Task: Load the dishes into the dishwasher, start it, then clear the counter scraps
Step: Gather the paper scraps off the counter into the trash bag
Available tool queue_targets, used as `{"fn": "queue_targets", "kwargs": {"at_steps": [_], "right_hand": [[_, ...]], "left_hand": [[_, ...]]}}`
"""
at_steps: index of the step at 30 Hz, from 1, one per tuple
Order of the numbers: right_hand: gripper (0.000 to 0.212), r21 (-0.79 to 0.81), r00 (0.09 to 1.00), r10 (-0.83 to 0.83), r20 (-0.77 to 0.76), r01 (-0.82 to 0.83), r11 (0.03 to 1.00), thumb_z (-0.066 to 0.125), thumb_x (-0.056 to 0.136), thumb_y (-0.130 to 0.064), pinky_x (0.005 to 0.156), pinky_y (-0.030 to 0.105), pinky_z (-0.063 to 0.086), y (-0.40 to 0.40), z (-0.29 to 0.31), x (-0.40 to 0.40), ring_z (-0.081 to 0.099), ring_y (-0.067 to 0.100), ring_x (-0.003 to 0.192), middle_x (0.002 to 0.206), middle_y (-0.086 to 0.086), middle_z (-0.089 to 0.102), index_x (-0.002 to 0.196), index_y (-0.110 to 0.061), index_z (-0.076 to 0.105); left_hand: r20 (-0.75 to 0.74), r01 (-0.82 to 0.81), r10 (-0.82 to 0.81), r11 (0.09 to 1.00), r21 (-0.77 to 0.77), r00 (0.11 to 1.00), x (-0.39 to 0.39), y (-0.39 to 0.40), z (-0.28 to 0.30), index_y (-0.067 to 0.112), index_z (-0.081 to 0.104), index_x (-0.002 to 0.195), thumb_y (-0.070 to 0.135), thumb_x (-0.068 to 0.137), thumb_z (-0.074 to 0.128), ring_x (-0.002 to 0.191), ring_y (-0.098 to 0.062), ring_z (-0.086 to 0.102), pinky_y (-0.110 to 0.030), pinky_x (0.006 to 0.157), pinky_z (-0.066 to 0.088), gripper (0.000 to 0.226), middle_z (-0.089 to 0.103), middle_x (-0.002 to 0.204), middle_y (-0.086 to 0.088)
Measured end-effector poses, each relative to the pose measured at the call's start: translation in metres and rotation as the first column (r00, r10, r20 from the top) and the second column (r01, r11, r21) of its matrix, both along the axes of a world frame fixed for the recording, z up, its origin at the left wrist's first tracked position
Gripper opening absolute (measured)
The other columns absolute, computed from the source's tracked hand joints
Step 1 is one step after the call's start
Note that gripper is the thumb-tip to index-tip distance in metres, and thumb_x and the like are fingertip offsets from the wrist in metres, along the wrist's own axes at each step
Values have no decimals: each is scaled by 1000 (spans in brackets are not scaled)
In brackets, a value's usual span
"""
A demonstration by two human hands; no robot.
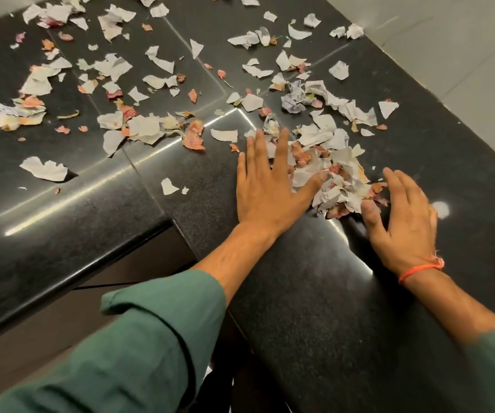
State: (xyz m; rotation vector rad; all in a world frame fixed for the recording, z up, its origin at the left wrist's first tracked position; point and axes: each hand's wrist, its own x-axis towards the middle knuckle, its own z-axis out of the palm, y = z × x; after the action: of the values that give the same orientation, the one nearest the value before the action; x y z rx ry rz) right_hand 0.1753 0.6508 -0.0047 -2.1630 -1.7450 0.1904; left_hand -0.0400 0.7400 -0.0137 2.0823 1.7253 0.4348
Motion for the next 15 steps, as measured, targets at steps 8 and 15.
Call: {"fn": "queue_targets", "kwargs": {"at_steps": [8, 15], "right_hand": [[69, 219, 934, 116, -339, -42, 975, 31, 101, -60, 115, 23, 31, 64, -4, -33, 38, 14, 142, 153, 7, 42, 152, -14, 38], [48, 287, 764, 14, -645, 226, 931, 39, 103, -39, 110, 32, 42, 81, 8, -71, 54, 10, 128, 135, 3, 61, 134, -9, 61]], "left_hand": [[-20, 286, -285, 953, 101, 958, 13, 6, -3, 29, 10, 164, 59, 105, 26, 159, -23, 8, -49, 128, 8, 68, 13, 171, -10], [422, 62, -89, 995, 77, 902, 49, 10, 11, 24, 39, 156, 42, 108, 37, 144, -16, 43, -42, 116, 39, 51, 43, 159, -1]]}}
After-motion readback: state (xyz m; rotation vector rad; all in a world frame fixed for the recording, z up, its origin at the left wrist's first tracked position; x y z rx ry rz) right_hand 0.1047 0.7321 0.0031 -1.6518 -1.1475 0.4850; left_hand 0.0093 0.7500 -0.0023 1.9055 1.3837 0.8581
